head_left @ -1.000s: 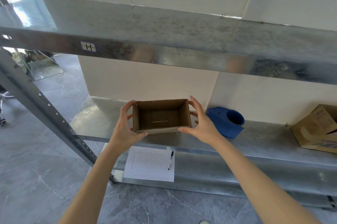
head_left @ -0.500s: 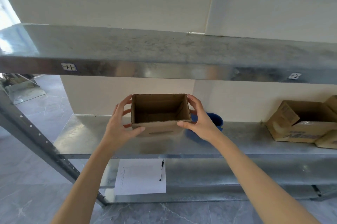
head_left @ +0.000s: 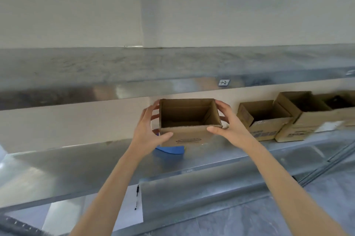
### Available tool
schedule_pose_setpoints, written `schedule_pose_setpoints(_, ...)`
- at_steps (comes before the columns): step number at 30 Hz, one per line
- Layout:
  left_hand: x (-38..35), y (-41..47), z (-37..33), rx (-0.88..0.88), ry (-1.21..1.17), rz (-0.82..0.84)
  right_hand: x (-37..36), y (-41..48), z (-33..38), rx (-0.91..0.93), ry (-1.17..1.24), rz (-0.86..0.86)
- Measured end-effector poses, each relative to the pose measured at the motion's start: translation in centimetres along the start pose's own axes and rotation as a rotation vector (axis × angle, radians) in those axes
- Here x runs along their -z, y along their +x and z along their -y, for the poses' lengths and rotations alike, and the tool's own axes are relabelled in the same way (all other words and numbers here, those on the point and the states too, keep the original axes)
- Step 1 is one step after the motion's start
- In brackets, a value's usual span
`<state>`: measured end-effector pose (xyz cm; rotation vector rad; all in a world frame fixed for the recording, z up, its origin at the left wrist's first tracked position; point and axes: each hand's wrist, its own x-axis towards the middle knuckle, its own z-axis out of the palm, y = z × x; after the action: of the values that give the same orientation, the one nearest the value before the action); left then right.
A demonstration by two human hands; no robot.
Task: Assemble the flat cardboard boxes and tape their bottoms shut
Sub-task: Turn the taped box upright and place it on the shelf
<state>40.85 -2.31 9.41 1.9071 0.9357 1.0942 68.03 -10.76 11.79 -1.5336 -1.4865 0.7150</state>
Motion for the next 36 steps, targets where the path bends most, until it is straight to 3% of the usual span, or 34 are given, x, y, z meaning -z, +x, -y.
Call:
schedule_pose_setpoints(9, -11.6, 2.6, -0.1, 0.119, -0.042, 0.046, 9.5, 1.0, -7.8, -0.118, -0.029, 0.095)
schedule_pose_setpoints(20, -15.7, 1.8, 4.0, 0.362, 0.019, 0.050, 9.6, 3.5, -13.7, -0.212, -0.113, 0.303)
schedule_pose_setpoints(36, -18.5, 5.4, 5.0, 0.377, 0.016, 0.043, 10.2, 5.8, -14.0, -0.225, -0.247, 0.136)
